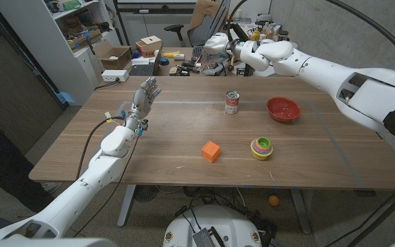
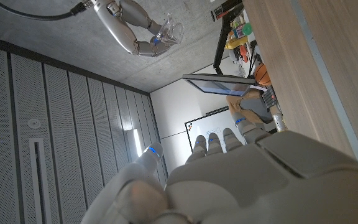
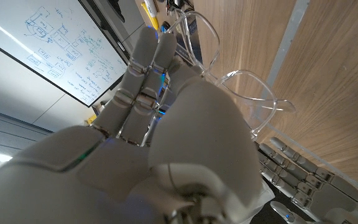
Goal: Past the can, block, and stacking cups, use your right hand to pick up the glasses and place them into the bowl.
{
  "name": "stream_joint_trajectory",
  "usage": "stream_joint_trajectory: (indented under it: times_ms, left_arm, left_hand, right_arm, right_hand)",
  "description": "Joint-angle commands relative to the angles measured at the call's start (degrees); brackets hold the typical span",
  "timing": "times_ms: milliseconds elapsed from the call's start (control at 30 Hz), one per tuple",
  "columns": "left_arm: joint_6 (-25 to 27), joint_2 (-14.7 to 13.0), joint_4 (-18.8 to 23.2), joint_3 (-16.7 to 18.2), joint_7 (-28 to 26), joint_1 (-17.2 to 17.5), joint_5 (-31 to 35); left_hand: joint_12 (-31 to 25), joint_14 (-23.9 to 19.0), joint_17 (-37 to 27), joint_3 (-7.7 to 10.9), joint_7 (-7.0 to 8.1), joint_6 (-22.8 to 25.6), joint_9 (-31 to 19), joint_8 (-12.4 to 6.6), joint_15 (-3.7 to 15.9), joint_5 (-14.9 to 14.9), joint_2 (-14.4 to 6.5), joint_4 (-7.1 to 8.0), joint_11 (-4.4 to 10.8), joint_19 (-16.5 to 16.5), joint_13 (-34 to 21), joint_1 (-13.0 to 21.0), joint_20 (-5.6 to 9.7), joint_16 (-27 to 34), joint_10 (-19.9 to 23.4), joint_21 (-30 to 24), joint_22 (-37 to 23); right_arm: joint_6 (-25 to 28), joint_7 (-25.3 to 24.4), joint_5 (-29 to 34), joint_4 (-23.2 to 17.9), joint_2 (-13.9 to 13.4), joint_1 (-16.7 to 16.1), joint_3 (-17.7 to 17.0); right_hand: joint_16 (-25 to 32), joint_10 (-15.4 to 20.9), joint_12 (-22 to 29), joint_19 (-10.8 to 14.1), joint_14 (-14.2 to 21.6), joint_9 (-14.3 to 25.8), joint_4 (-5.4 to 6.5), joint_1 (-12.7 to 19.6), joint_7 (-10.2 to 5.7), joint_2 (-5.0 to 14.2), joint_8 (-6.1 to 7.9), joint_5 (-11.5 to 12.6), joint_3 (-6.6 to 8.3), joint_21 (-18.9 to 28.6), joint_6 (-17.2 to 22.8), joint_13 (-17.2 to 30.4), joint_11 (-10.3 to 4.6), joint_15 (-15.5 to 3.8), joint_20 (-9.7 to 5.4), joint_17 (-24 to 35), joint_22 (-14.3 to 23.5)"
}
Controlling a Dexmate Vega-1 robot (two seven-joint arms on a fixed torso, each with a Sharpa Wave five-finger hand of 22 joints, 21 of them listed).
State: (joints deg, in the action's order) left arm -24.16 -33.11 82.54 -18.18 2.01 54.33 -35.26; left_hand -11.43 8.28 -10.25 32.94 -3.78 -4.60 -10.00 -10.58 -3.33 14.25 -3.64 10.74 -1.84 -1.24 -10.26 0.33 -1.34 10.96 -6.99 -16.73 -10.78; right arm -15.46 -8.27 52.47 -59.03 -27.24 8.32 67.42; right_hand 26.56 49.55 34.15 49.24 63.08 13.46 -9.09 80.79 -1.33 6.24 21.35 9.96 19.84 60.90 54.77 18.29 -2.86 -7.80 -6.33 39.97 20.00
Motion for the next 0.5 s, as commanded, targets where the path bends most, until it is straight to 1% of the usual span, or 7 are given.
stream_joint_trajectory:
  times_ms: [33,167,233,267,333,367,500]
  left_arm:
    - [0.5,-0.2,1.2,-0.4,-0.3,0.0,0.6]
    - [0.6,-0.1,1.5,-0.5,-0.3,-0.1,0.7]
    - [0.7,-0.1,1.6,-0.7,-0.3,-0.1,0.7]
    - [0.9,-0.1,1.7,-0.7,-0.2,-0.1,0.7]
    - [1.0,-0.1,1.9,-0.8,-0.4,-0.1,0.9]
    - [1.0,-0.1,2.0,-0.9,-0.4,-0.1,0.9]
    - [1.2,0.0,2.3,-1.1,-0.7,-0.3,1.3]
  left_hand:
    - [0.1,0.1,-0.1,-0.28,-0.14,0.3,-0.1,0.09,-0.05,0.4,-6.6,0.02,-0.2,0.3,-0.2,0.2,0.02,-0.3,0.2,0.0,-0.1]
    - [0.1,0.1,-0.1,-0.28,-0.13,0.3,-0.1,0.09,-0.02,0.5,-6.6,0.02,-0.26,0.4,-0.2,0.2,0.03,-0.3,0.2,0.1,-0.1]
    - [0.1,0.1,-0.1,-0.29,-0.11,0.3,-0.1,0.1,-0.04,0.5,-6.6,0.02,-0.22,0.4,-0.2,0.2,0.03,-0.3,0.2,0.1,-0.2]
    - [0.1,0.1,-0.1,-0.29,-0.12,0.3,-0.1,0.09,-0.05,0.5,-6.6,0.02,-0.22,0.4,-0.2,0.2,0.01,-0.3,0.2,0.1,-0.2]
    - [0.1,0.1,-0.1,-0.29,-0.13,0.3,-0.1,0.08,-0.03,0.5,-6.6,0.02,-0.16,0.4,-0.2,0.2,0.06,-0.3,0.2,0.1,-0.2]
    - [0.1,0.1,-0.1,-0.3,-0.13,0.3,-0.1,0.09,-0.07,0.5,-6.5,0.02,-0.15,0.4,-0.2,0.2,0.02,-0.3,0.2,0.1,-0.2]
    - [0.1,0.1,-0.1,-0.31,-0.12,0.3,-0.1,0.09,-0.01,0.5,-6.5,0.03,-0.19,0.4,-0.2,0.2,0.03,-0.3,0.2,0.1,-0.2]
  right_arm:
    - [5.3,3.8,1.7,-6.5,-5.3,-3.8,-5.3]
    - [6.7,4.7,3.4,-9.7,-7.7,-5.2,-6.4]
    - [7.1,5.2,4.0,-10.8,-8.7,-5.7,-7.1]
    - [7.2,5.2,4.5,-11.4,-9.2,-6.0,-7.4]
    - [6.8,5.2,4.7,-12.3,-10.1,-6.6,-8.1]
    - [6.4,5.0,5.0,-12.7,-10.7,-6.9,-8.3]
    - [4.5,3.5,6.5,-14.7,-12.9,-8.1,-9.3]
  right_hand:
    - [-0.4,1.2,0.2,-0.8,4.0,0.3,0.44,-0.1,-0.4,0.61,-0.31,0.1,-0.02,0.4,0.2,2.7,0.14,-5.21,-6.02,0.4,-0.2]
    - [-1.0,0.7,0.1,-1.6,3.5,0.6,0.49,-0.3,-0.67,0.52,-0.21,0.0,-0.09,0.6,0.3,3.2,-0.16,-5.24,-6.0,0.5,-0.6]
    - [-1.3,0.3,0.0,-2.2,3.2,0.7,0.45,-0.2,-0.83,0.54,-0.19,0.1,-0.07,0.7,0.3,3.4,-0.82,-5.28,-6.03,0.6,-0.9]
    - [-1.5,0.2,0.0,-2.4,3.0,0.9,0.46,-0.2,-0.96,0.54,-0.12,0.1,-0.08,0.8,0.3,3.5,-0.86,-5.29,-6.02,0.7,-1.0]
    - [-1.9,0.0,-0.1,-2.9,2.5,1.1,0.45,-0.1,-1.05,0.52,-0.01,0.1,-0.1,0.9,0.4,3.7,-0.81,-5.31,-6.02,0.7,-1.3]
    - [-2.1,-0.3,-0.2,-3.2,2.4,1.1,0.46,-0.1,-1.14,0.54,0.0,0.2,-0.1,1.0,0.5,3.8,-1.13,-5.32,-6.0,0.8,-1.4]
    - [-2.4,-0.2,-0.3,-3.6,2.1,1.3,0.47,0.1,-1.21,0.63,0.11,0.2,-0.11,1.4,0.7,3.8,-1.55,-5.36,-5.98,0.9,-1.7]
